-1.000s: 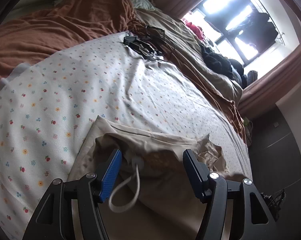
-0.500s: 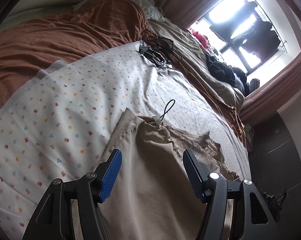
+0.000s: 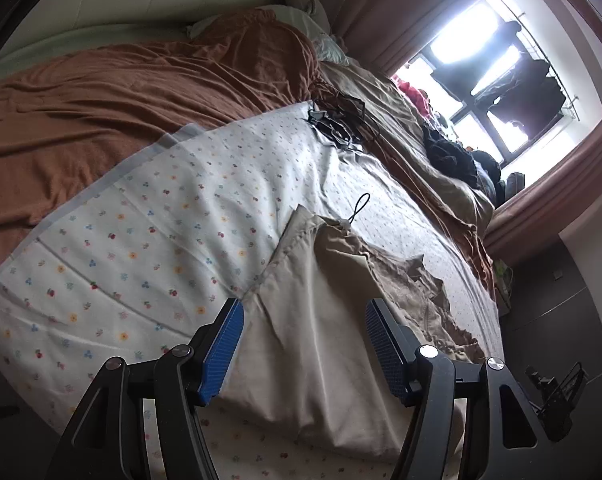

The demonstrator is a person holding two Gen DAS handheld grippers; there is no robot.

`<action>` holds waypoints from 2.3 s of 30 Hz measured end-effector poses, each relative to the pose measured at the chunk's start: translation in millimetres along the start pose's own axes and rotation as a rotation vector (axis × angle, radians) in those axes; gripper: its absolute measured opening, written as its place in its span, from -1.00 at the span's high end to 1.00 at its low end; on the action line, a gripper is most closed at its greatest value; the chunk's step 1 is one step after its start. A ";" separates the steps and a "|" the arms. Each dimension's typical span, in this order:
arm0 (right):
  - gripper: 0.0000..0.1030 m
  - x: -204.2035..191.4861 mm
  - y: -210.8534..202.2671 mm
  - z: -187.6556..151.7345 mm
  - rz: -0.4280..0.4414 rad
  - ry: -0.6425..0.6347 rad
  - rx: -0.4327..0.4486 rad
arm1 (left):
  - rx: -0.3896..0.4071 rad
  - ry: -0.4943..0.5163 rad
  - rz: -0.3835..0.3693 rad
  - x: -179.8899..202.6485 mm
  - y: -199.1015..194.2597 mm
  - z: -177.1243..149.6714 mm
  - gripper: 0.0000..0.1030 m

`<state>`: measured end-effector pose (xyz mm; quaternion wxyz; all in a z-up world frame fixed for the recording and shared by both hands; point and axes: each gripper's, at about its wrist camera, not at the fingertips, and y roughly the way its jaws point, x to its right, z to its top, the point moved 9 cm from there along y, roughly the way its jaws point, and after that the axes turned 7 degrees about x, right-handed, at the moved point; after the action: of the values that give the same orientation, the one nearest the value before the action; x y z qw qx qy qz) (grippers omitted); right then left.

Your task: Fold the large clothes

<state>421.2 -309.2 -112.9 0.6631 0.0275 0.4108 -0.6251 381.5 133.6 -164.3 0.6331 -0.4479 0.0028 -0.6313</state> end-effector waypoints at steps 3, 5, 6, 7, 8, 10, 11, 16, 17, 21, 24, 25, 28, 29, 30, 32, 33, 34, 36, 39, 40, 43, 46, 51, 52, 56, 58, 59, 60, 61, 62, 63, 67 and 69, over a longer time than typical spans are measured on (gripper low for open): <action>-0.30 -12.1 -1.5 -9.9 -0.006 -0.023 -0.019 | 0.000 -0.017 0.000 -7.7 -9.7 -7.3 -0.26; -0.30 -20.0 -1.6 -16.1 -0.003 -0.036 -0.030 | 0.000 -0.026 -0.006 -12.0 -14.6 -11.3 -0.26; -0.30 -23.1 -0.5 -19.0 -0.006 -0.043 -0.036 | 0.000 -0.025 -0.007 -14.0 -16.4 -13.7 -0.26; -0.30 -25.5 1.2 -21.9 -0.010 -0.049 -0.043 | -0.001 -0.025 -0.005 -16.3 -17.8 -15.9 -0.26; -0.30 -27.5 3.9 -24.8 -0.014 -0.054 -0.052 | -0.004 -0.027 -0.003 -19.2 -19.2 -18.4 -0.26; -0.30 -32.3 12.7 -30.8 -0.018 -0.071 -0.075 | -0.010 -0.033 0.001 -24.9 -20.0 -22.1 -0.26; -0.30 -34.6 18.4 -34.1 -0.021 -0.084 -0.086 | -0.013 -0.036 0.004 -28.8 -20.6 -23.5 -0.26; -0.30 -50.0 58.5 -56.7 -0.041 -0.142 -0.173 | -0.022 -0.066 0.034 -50.1 -19.8 -31.5 -0.26; -0.30 -52.9 66.6 -61.9 -0.045 -0.155 -0.191 | -0.025 -0.073 0.040 -54.0 -18.9 -33.5 -0.26; -0.30 -58.7 110.3 -79.6 -0.077 -0.195 -0.275 | -0.043 -0.096 0.055 -66.6 -14.5 -42.3 -0.26; -0.30 -56.9 144.1 -90.7 -0.105 -0.211 -0.358 | -0.056 -0.114 0.067 -75.2 -10.9 -48.0 -0.26; -0.25 -55.0 154.6 -92.9 -0.117 -0.216 -0.380 | -0.058 -0.119 0.073 -77.1 -9.9 -49.5 -0.26; 0.01 -48.3 180.5 -96.6 -0.174 -0.248 -0.420 | -0.065 -0.130 0.087 -82.3 -6.7 -53.1 -0.26; 0.02 -47.9 186.9 -98.2 -0.178 -0.259 -0.434 | -0.069 -0.134 0.089 -83.1 -5.9 -54.6 -0.26; 0.04 -47.6 192.1 -99.5 -0.182 -0.265 -0.445 | -0.073 -0.138 0.089 -83.5 -4.5 -56.0 -0.26; 0.21 -46.0 199.9 -100.4 -0.203 -0.291 -0.448 | -0.079 -0.143 0.080 -82.0 -1.5 -58.7 -0.26; 0.29 -45.9 202.6 -100.6 -0.208 -0.307 -0.449 | -0.081 -0.143 0.076 -80.9 0.4 -60.2 -0.26; 0.64 -46.4 205.7 -102.3 -0.204 -0.319 -0.454 | -0.087 -0.141 0.078 -80.1 3.3 -61.7 -0.26; 0.91 -47.8 208.4 -100.5 -0.182 -0.311 -0.460 | -0.107 -0.141 0.083 -78.5 10.6 -66.4 -0.26; 0.94 -53.8 202.7 -76.2 -0.135 -0.280 -0.400 | -0.130 -0.156 0.076 -75.8 20.2 -72.0 -0.26; 0.95 -56.2 199.4 -66.6 -0.128 -0.274 -0.377 | -0.132 -0.154 0.077 -74.9 22.4 -73.1 -0.26; 0.95 -63.9 196.4 -43.7 -0.118 -0.273 -0.328 | -0.143 -0.149 0.077 -72.2 28.9 -75.9 -0.26; 0.95 -68.6 204.0 -34.7 -0.124 -0.287 -0.312 | -0.154 -0.157 0.076 -71.0 34.1 -79.8 -0.26; 0.95 -55.3 232.4 -49.1 -0.152 -0.276 -0.344 | -0.175 -0.187 0.053 -68.6 38.2 -86.5 -0.25; 0.95 -49.9 238.1 -54.7 -0.157 -0.266 -0.356 | -0.178 -0.200 0.042 -67.6 38.1 -87.4 -0.25; 0.95 -36.4 252.8 -69.7 -0.152 -0.239 -0.373 | -0.196 -0.253 -0.010 -60.2 41.6 -92.8 -0.24; 0.96 -37.1 251.5 -68.9 -0.148 -0.243 -0.365 | -0.205 -0.271 -0.043 -54.4 46.2 -95.9 -0.21; 0.96 -37.5 251.7 -68.1 -0.146 -0.243 -0.364 | -0.211 -0.280 -0.055 -52.3 49.0 -97.6 -0.18; 0.96 -37.1 251.6 -67.2 -0.143 -0.240 -0.363 | -0.216 -0.288 -0.060 -50.7 53.1 -98.8 -0.14; 0.96 -36.6 251.7 -66.5 -0.139 -0.233 -0.363 | -0.216 -0.297 -0.059 -50.0 57.0 -99.0 -0.11; 0.96 -35.8 251.8 -65.7 -0.135 -0.225 -0.363 | -0.211 -0.306 -0.054 -49.7 60.6 -98.7 -0.07; 0.96 -35.9 252.9 -64.5 -0.131 -0.217 -0.363 | -0.206 -0.311 -0.052 -48.7 63.2 -97.9 -0.06; 0.96 -36.3 257.6 -60.7 -0.120 -0.205 -0.352 | -0.181 -0.313 -0.057 -45.9 74.5 -93.7 -0.02; 0.95 -35.5 257.8 -60.4 -0.114 -0.201 -0.350 | -0.178 -0.316 -0.042 -48.1 79.4 -94.6 0.25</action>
<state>614.2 -191.4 -255.2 0.6590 -0.1738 0.4459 -0.5802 381.1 103.1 -293.2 0.5703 -0.5957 -0.0500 -0.5634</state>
